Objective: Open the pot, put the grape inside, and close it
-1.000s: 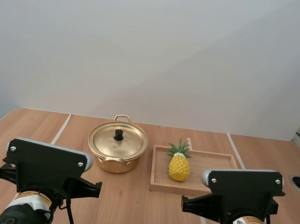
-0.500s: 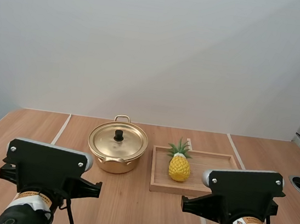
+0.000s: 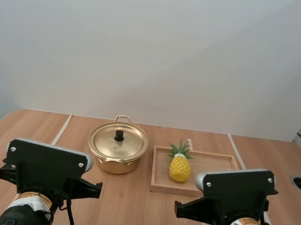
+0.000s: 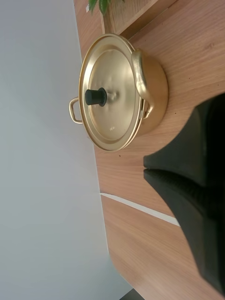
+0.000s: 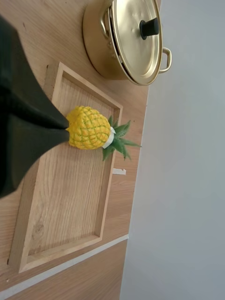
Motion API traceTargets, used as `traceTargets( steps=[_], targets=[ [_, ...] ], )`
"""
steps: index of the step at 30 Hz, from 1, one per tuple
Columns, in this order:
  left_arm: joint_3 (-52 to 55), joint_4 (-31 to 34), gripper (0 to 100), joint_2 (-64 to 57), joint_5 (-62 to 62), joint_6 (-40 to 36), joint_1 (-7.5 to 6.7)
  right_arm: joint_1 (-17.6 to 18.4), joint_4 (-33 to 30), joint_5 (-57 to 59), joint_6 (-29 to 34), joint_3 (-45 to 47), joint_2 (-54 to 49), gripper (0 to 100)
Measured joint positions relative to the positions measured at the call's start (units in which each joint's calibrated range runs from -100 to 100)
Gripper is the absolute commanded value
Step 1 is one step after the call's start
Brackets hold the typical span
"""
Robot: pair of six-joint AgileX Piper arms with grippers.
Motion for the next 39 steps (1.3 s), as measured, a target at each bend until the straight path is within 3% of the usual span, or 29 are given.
traceTargets(
  steps=[4, 12, 39],
  targets=[
    [0.0, 0.0, 1, 0.0, -0.2, 0.0, -0.32, 0.0, 0.0, 0.0, 0.0, 0.0, 0.0, 0],
    [0.0, 0.0, 1, 0.0, -0.2, 0.0, -3.04, 0.0, 0.0, 0.0, 0.0, 0.0, 0.0, 0],
    [0.0, 0.0, 1, 0.0, -0.2, 0.0, -3.11, 0.0, 0.0, 0.0, 0.0, 0.0, 0.0, 0]
  ],
)
